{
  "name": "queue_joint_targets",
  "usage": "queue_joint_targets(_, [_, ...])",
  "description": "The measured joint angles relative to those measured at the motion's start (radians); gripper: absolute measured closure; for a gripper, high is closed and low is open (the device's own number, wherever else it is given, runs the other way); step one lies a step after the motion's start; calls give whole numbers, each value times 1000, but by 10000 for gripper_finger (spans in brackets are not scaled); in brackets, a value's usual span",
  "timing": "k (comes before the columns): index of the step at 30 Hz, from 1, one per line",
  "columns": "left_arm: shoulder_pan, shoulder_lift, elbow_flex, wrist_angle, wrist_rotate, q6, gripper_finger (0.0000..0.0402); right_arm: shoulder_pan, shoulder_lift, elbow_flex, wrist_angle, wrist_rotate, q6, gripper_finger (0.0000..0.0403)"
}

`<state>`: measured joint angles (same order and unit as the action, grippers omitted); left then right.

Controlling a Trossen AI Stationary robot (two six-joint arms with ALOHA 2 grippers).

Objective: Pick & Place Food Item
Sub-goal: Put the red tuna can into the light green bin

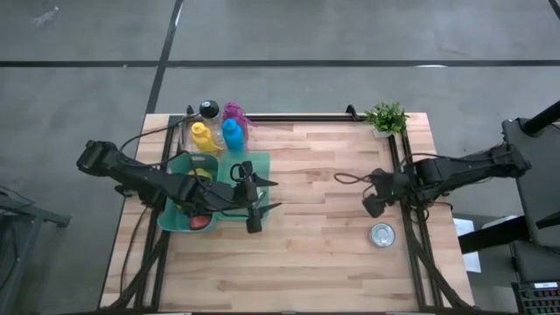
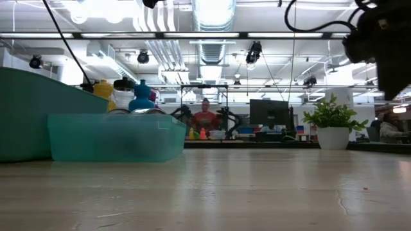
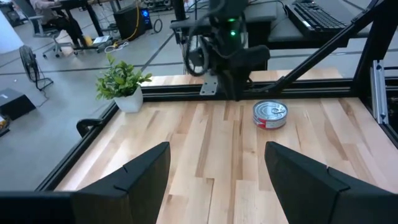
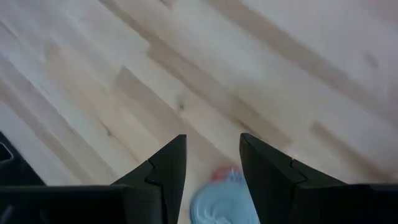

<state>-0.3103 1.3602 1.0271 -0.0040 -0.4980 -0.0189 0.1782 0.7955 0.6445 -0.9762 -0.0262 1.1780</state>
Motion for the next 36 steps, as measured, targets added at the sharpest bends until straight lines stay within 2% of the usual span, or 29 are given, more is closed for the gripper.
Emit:
queue_joint_targets(9, [0,0,0,0,0,0,136,197,23,-3,-38,-8,302,256])
queue_joint_targets(16, [0,0,0,0,0,0,136,361,127,-3,-35,-83,486,256])
queue_joint_targets(21, [0,0,0,0,0,-1,136,453,219,0,26,-95,592,256])
queue_joint_targets(28, [0,0,0,7,0,12,136,479,331,1,80,-114,595,256])
queue_joint_targets(36, [4,0,0,12,0,46,136,478,380,1,59,-106,596,256])
